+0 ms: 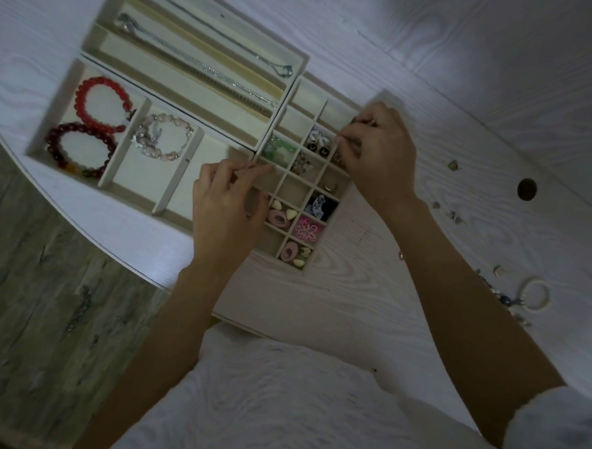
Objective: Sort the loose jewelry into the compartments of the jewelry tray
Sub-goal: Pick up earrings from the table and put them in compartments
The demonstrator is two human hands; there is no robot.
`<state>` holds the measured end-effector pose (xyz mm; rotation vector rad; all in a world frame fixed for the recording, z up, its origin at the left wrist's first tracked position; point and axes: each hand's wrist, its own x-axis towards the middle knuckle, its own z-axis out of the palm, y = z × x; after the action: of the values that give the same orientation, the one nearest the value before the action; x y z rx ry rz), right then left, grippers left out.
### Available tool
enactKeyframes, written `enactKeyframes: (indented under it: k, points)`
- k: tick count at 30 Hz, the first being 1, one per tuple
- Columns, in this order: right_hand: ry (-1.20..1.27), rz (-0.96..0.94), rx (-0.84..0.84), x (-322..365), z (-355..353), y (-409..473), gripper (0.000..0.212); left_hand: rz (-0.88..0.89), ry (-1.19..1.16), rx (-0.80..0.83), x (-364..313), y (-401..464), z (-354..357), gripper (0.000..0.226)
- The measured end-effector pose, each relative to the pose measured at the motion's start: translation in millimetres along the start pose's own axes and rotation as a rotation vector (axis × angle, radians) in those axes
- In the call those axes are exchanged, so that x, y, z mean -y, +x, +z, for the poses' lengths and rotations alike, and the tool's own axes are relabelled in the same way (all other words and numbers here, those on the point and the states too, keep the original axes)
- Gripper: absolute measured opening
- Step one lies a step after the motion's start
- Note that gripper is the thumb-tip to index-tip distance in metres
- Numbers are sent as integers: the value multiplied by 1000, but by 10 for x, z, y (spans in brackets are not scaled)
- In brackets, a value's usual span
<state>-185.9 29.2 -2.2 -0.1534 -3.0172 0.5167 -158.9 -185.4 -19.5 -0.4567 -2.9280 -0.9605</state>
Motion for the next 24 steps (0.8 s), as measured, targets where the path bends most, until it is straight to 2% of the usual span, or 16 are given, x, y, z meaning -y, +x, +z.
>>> enactKeyframes:
  k: [5,10,24]
  points:
    - [-31,-63,2,53,24,38,13,-5,-10,16,-20,-4,18,33]
    - [-85,-83,79,79,83,51,14,-14,-7,22,-5,-13,22,33]
    - [73,96,115,105,196,22,15,-38,-17,39,4,-50,40,32]
